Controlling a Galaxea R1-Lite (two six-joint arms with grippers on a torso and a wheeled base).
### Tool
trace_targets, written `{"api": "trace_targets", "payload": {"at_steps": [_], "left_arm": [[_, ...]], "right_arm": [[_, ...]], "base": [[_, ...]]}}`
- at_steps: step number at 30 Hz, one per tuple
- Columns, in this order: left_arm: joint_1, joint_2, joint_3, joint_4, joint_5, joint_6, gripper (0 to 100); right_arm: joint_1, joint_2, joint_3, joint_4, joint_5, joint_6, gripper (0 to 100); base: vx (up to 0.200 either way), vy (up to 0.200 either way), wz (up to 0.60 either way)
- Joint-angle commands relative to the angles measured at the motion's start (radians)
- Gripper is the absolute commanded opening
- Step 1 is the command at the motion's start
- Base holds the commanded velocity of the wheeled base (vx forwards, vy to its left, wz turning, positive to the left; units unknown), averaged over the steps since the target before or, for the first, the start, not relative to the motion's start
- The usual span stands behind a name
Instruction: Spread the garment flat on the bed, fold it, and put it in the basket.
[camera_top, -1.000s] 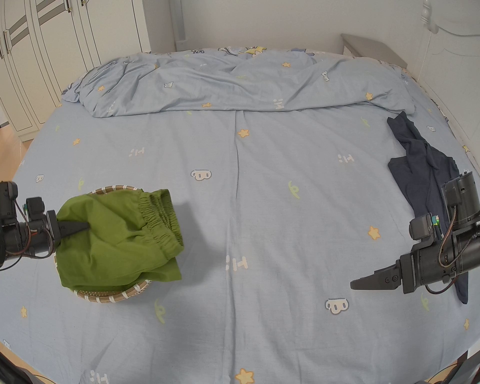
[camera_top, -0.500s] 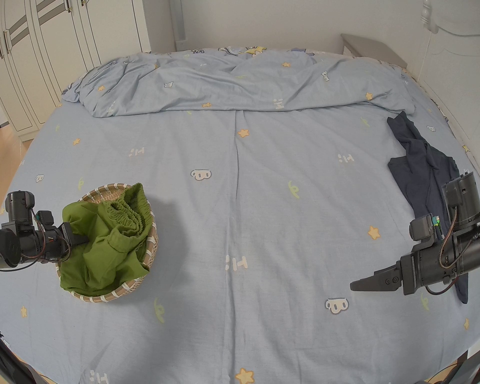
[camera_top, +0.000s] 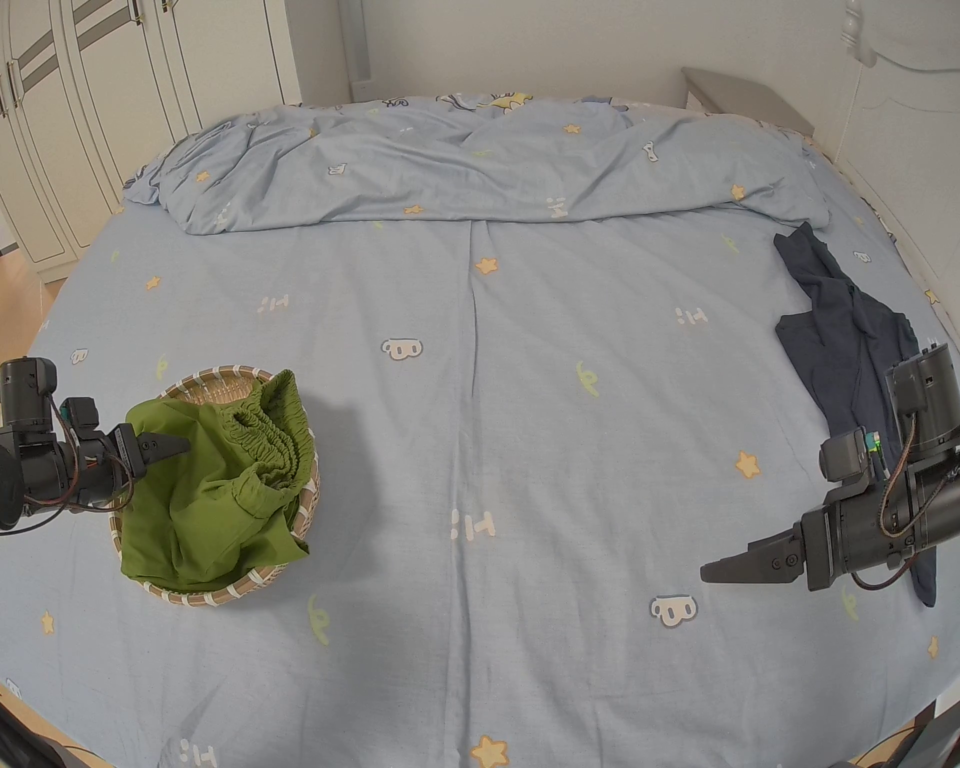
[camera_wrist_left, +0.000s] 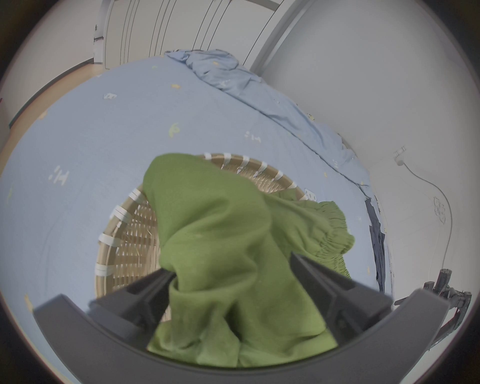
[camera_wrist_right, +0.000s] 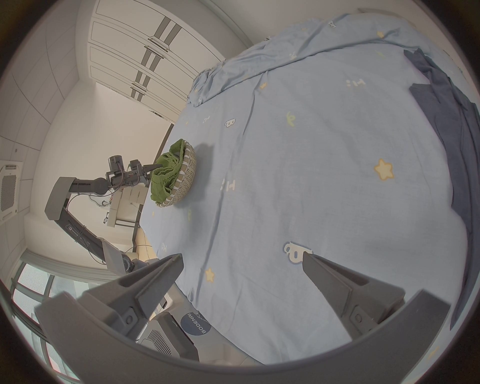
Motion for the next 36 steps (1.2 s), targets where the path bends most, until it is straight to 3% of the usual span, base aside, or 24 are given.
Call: {"api": "trace_targets", "payload": {"at_steps": [1, 9, 13, 16, 21, 23, 26, 28, 31, 36], "left_arm": [[0.022, -0.117, 0.008, 0.015, 0.004, 0.026, 100], [0.123, -0.22, 0.045, 0.021, 0.004, 0.178, 100], [0.12, -0.418, 0.112, 0.026, 0.004, 0.175, 100], [0.1, -0.545, 0.144, 0.033, 0.003, 0.175, 100], [0.014, -0.855, 0.174, 0.18, 0.004, 0.175, 100], [-0.021, -1.025, 0.161, 0.361, -0.01, 0.175, 100], [-0.064, -1.123, 0.158, 0.483, -0.025, 0.177, 100], [-0.15, -1.241, 0.174, 0.604, -0.073, 0.175, 100], [-0.213, -1.306, 0.201, 0.656, -0.083, 0.173, 100], [-0.208, -1.413, 0.298, 0.653, -0.08, 0.16, 100]], "right_arm": [[-0.001, -0.002, -0.001, 0.0, 0.001, 0.0, 100], [-0.018, -0.04, -0.001, -0.008, -0.018, -0.003, 100], [-0.069, -0.164, 0.041, -0.066, -0.085, -0.012, 100], [-0.113, -0.258, 0.111, -0.153, -0.09, -0.02, 100], [-0.216, -0.534, 0.375, -0.411, -0.088, -0.078, 100], [-0.237, -0.73, 0.489, -0.466, -0.085, -0.078, 100], [-0.242, -0.842, 0.521, -0.448, -0.085, -0.075, 100], [-0.237, -0.985, 0.521, -0.337, -0.085, -0.074, 100], [-0.228, -1.085, 0.499, -0.179, -0.085, -0.075, 100], [-0.195, -1.206, 0.504, -0.055, -0.087, -0.074, 100]], "base": [[0.0, 0.0, 0.0], [0.0, 0.0, 0.0], [0.0, 0.0, 0.0], [0.0, 0.0, 0.0], [0.0, 0.0, 0.0], [0.0, 0.0, 0.0], [0.0, 0.0, 0.0], [0.0, 0.0, 0.0], [0.0, 0.0, 0.0], [0.0, 0.0, 0.0]]}}
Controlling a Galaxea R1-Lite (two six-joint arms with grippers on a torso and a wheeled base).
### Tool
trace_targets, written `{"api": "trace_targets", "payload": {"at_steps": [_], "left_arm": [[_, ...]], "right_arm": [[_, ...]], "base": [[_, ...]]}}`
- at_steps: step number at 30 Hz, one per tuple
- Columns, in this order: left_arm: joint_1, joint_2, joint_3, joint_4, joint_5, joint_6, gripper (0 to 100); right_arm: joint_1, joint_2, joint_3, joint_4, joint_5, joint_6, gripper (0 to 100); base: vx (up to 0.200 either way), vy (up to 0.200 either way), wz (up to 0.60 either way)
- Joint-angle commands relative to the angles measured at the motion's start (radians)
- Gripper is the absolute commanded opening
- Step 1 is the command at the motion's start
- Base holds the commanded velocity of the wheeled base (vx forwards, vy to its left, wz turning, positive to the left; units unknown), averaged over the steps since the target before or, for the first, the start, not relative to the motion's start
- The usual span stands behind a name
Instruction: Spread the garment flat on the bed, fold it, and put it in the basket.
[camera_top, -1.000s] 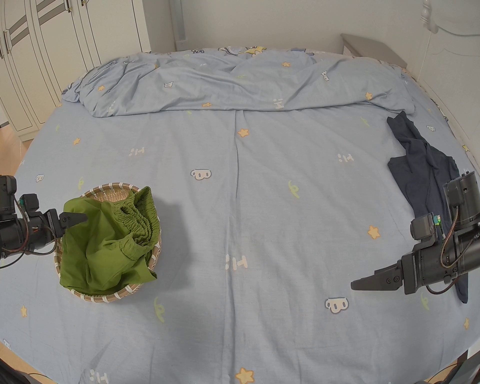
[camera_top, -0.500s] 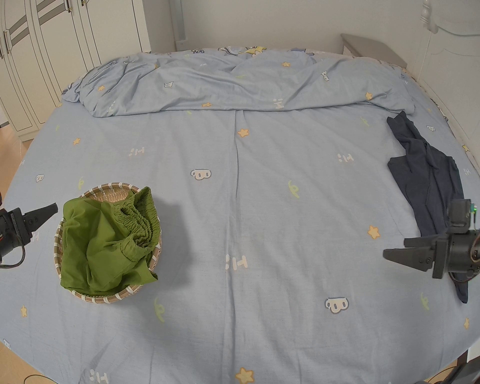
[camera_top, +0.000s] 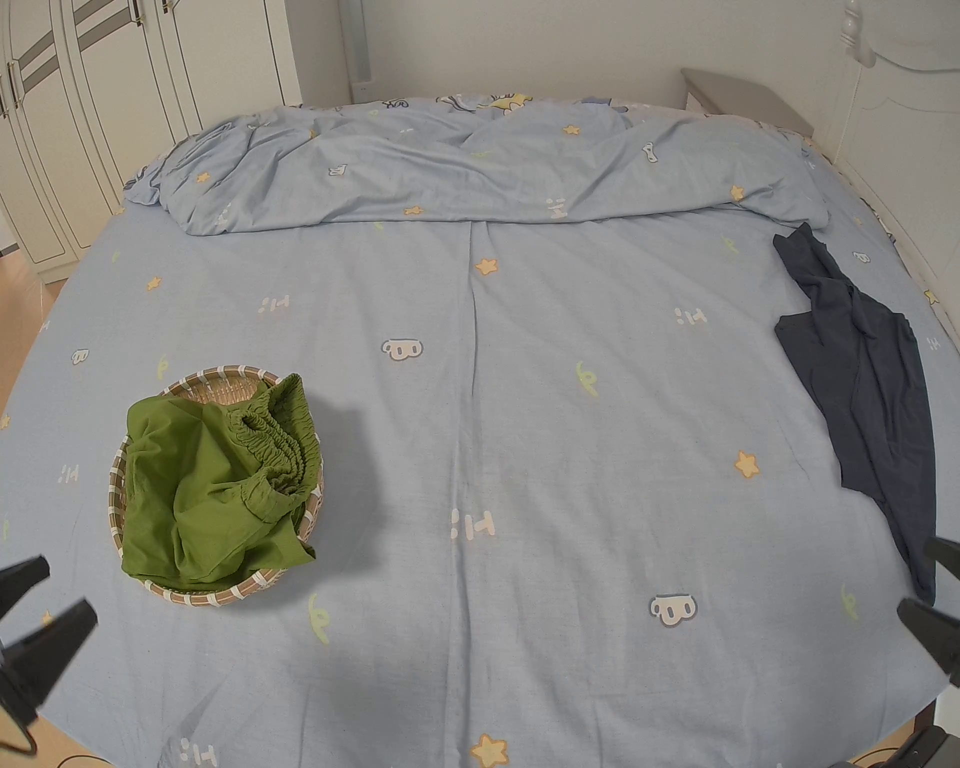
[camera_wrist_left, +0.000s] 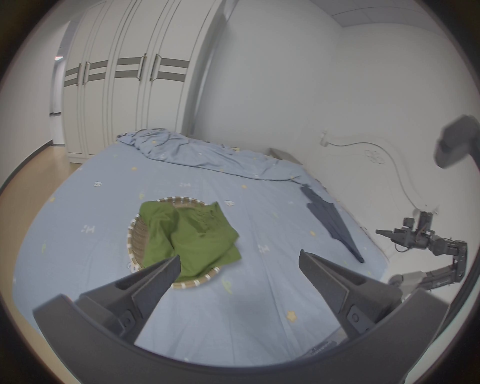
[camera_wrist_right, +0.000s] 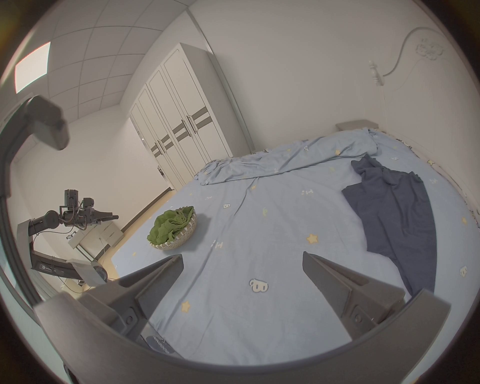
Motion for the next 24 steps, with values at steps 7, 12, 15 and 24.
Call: {"api": "trace_targets", "payload": {"at_steps": [7, 12, 15, 24], "left_arm": [[-0.103, -0.461, 0.316, 0.103, 0.031, 0.005, 100], [-0.108, -0.462, 0.448, -0.029, 0.323, 0.055, 100], [-0.108, -0.461, 0.506, -0.141, 0.424, 0.054, 100], [-0.114, -0.464, 0.563, -0.247, 0.479, 0.075, 100]], "right_arm": [[0.015, -0.479, 0.159, 0.212, -0.02, -0.017, 100], [0.017, -0.476, 0.294, 0.114, -0.287, -0.085, 100], [-0.005, -0.478, 0.301, 0.094, -0.38, -0.083, 100], [-0.125, -0.487, 0.351, 0.024, -0.37, -0.082, 100]], "base": [[0.0, 0.0, 0.0], [0.0, 0.0, 0.0], [0.0, 0.0, 0.0], [0.0, 0.0, 0.0]]}}
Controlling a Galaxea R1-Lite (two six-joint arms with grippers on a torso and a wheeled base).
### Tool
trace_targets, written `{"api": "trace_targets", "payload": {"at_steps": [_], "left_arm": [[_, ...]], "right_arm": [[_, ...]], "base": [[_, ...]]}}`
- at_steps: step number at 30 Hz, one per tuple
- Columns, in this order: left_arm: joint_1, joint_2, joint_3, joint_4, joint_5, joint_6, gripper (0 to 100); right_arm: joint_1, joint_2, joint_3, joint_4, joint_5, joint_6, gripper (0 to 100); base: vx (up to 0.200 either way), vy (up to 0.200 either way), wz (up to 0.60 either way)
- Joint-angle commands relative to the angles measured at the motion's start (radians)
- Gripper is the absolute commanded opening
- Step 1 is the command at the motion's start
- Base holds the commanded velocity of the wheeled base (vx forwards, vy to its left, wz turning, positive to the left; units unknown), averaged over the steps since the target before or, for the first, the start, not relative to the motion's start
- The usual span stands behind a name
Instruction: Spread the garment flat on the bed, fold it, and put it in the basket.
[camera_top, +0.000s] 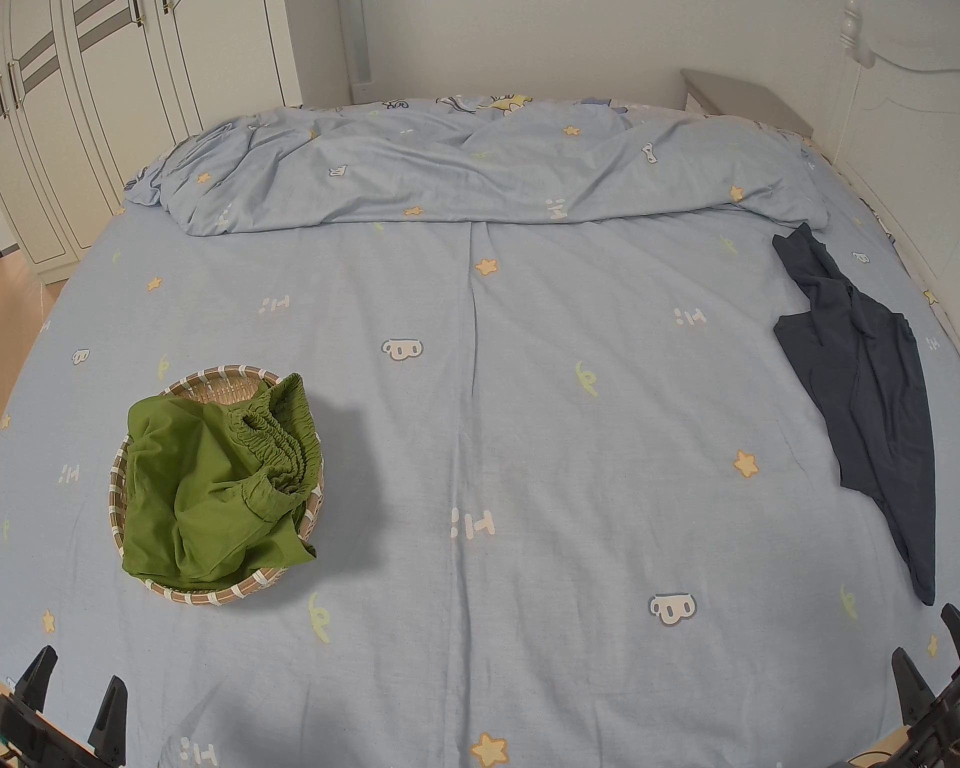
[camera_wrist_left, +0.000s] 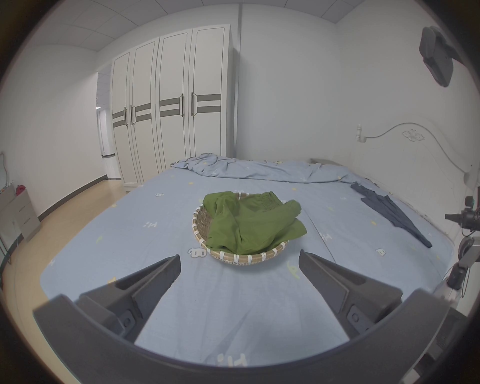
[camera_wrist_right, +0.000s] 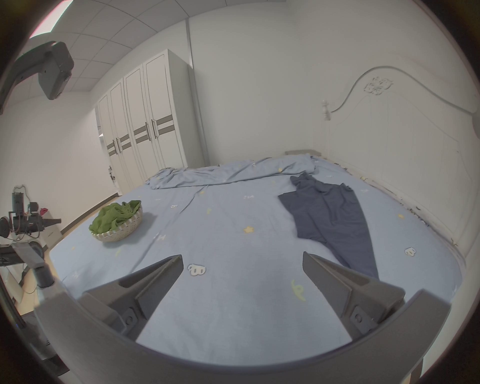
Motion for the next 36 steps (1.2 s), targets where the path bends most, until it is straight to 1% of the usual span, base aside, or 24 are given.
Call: {"api": "trace_targets", "payload": {"at_steps": [1, 3, 5, 7, 8, 9, 10, 13, 15, 17, 36], "left_arm": [[-0.012, -0.011, 0.024, 0.002, -0.016, 0.048, 100], [-0.02, -0.012, 0.03, -0.008, -0.041, 0.114, 100], [-0.022, -0.009, 0.038, 0.002, -0.036, 0.13, 100], [-0.035, -0.017, 0.038, 0.01, -0.001, 0.104, 100], [-0.037, -0.018, 0.038, 0.01, 0.004, 0.098, 100], [-0.058, -0.069, 0.038, 0.007, 0.065, 0.032, 100], [-0.062, -0.078, 0.038, 0.009, 0.083, 0.012, 100], [-0.063, -0.078, 0.038, 0.007, 0.083, 0.015, 100], [-0.063, -0.078, 0.038, 0.007, 0.08, 0.038, 100], [-0.063, -0.078, 0.039, 0.009, 0.08, 0.041, 100], [-0.063, -0.078, 0.038, 0.007, 0.08, 0.038, 100]], "right_arm": [[-0.142, -0.038, 0.03, 0.001, 0.001, -0.011, 100], [-0.168, -0.09, 0.03, 0.007, 0.001, -0.011, 100], [-0.153, -0.099, 0.033, -0.005, -0.001, -0.009, 100], [-0.153, -0.099, 0.035, -0.005, -0.003, -0.002, 100], [-0.153, -0.099, 0.035, -0.005, -0.003, -0.002, 100], [-0.154, -0.099, 0.035, -0.002, -0.006, -0.003, 100], [-0.154, -0.099, 0.033, -0.002, -0.006, -0.003, 100], [-0.153, -0.099, 0.033, -0.002, -0.006, -0.011, 100], [-0.151, -0.099, 0.027, 0.015, 0.001, -0.012, 100], [-0.151, -0.099, 0.027, 0.013, 0.001, -0.011, 100], [-0.154, -0.099, 0.033, 0.0, 0.001, -0.012, 100]], "base": [[0.0, 0.0, 0.0], [0.0, 0.0, 0.0], [0.0, 0.0, 0.0], [0.0, 0.0, 0.0], [0.0, 0.0, 0.0], [0.0, 0.0, 0.0], [0.0, 0.0, 0.0], [0.0, 0.0, 0.0], [0.0, 0.0, 0.0], [0.0, 0.0, 0.0], [0.0, 0.0, 0.0]]}}
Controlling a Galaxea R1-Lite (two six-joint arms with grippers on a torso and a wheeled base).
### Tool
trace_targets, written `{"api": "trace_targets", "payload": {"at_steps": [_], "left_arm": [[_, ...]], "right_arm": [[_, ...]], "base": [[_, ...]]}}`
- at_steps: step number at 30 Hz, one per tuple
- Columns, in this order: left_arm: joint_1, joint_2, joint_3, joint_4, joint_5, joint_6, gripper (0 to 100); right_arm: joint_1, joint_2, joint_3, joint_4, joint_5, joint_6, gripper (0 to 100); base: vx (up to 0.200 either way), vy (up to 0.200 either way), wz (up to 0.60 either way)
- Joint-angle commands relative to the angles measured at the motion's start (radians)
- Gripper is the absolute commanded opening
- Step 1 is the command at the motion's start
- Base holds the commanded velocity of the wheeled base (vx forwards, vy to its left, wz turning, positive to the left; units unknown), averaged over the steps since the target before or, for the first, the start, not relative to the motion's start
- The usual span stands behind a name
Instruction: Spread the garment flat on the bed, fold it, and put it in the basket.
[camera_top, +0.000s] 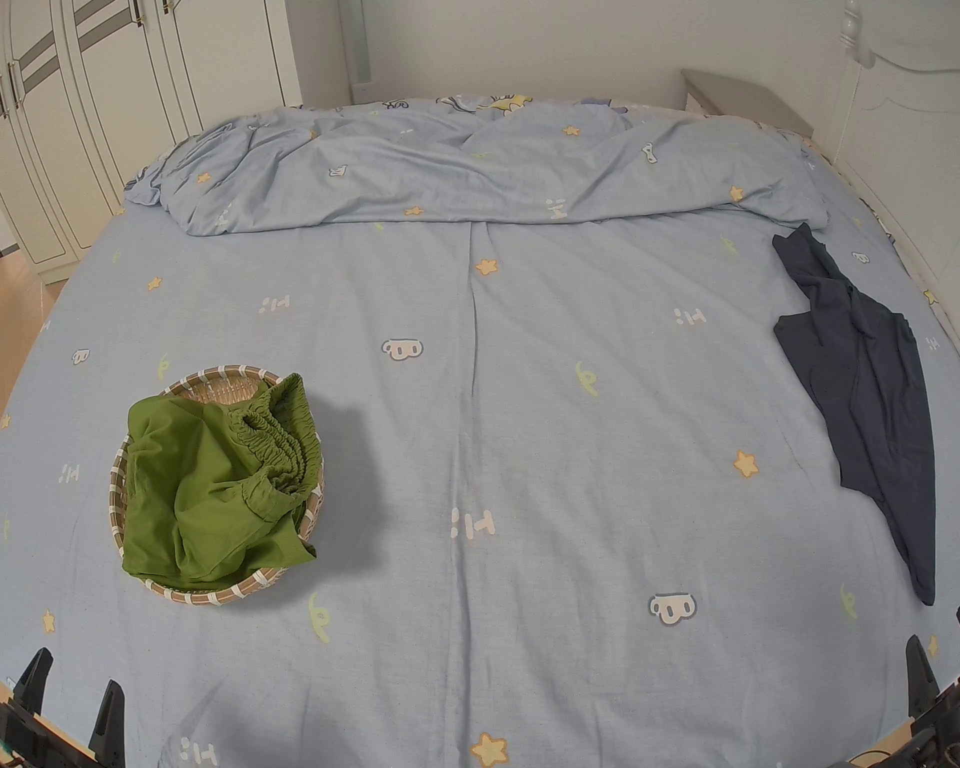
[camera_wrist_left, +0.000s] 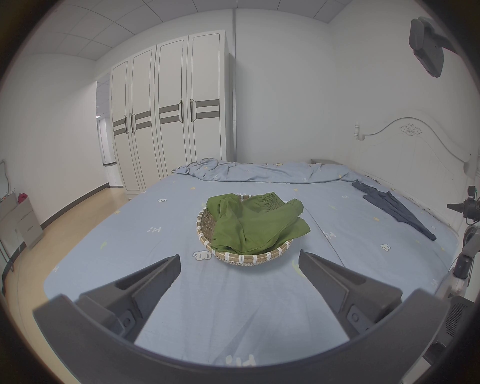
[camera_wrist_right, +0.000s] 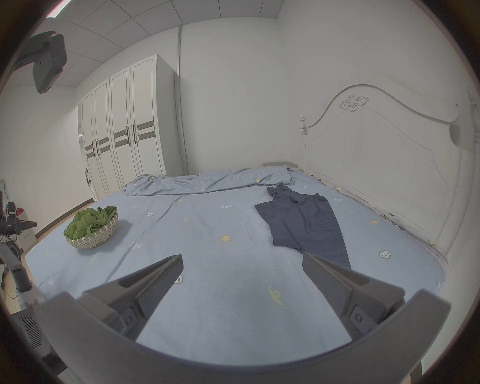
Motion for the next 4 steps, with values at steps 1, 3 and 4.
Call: {"api": "trace_targets", "payload": {"at_steps": [1, 3, 4], "left_arm": [[0.0, -0.013, 0.016, 0.0, 0.0, 0.001, 100], [0.0, -0.013, 0.016, 0.0, 0.0, 0.001, 100], [0.0, -0.013, 0.016, 0.0, 0.0, 0.001, 100]], "right_arm": [[0.0, -0.014, 0.015, 0.0, 0.0, 0.0, 100], [0.0, -0.014, 0.015, 0.0, 0.0, 0.0, 100], [0.0, -0.014, 0.015, 0.0, -0.002, 0.003, 100]], "base": [[0.0, 0.0, 0.0], [0.0, 0.0, 0.0], [0.0, 0.0, 0.0]]}}
